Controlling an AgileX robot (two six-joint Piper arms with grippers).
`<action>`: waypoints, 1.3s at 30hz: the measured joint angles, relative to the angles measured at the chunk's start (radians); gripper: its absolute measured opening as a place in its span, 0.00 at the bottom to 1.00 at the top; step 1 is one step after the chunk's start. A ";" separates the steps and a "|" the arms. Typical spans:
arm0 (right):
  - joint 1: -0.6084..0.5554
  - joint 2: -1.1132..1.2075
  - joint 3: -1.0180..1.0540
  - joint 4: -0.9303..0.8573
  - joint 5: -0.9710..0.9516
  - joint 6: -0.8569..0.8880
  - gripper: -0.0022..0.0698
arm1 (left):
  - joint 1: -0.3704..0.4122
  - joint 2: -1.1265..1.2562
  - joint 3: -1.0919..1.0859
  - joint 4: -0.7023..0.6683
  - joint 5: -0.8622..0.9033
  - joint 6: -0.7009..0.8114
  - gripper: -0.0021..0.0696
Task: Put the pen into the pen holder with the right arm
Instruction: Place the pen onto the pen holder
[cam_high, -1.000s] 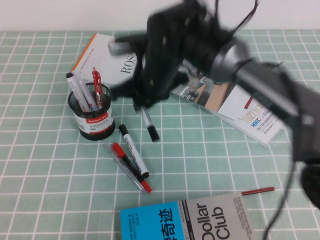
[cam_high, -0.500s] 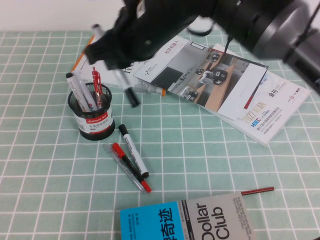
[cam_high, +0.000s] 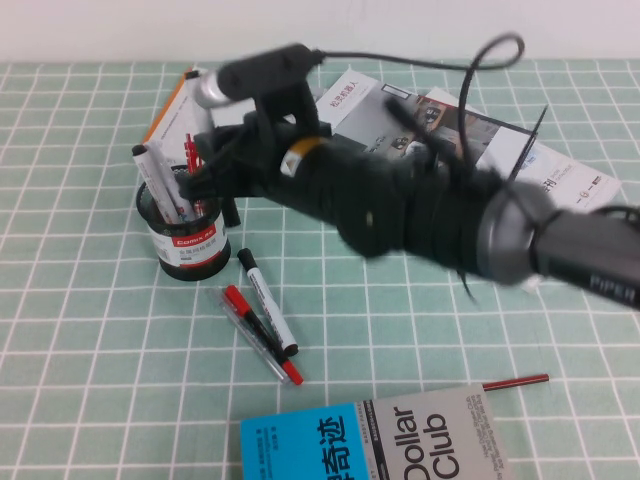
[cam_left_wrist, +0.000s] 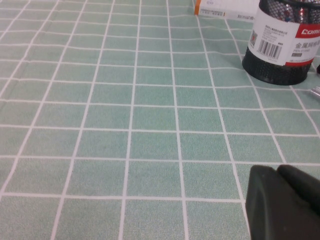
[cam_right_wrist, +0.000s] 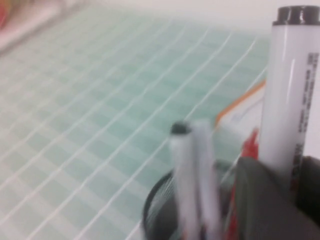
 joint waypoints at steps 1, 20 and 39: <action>0.004 0.000 0.025 -0.002 -0.077 0.000 0.19 | 0.000 0.000 0.000 0.000 0.000 0.000 0.02; 0.017 0.220 -0.049 -0.398 -0.585 0.283 0.19 | 0.000 0.000 0.000 0.000 0.000 0.000 0.02; 0.006 0.314 -0.092 -0.440 -0.494 0.283 0.27 | 0.000 0.000 0.000 0.000 0.000 0.000 0.02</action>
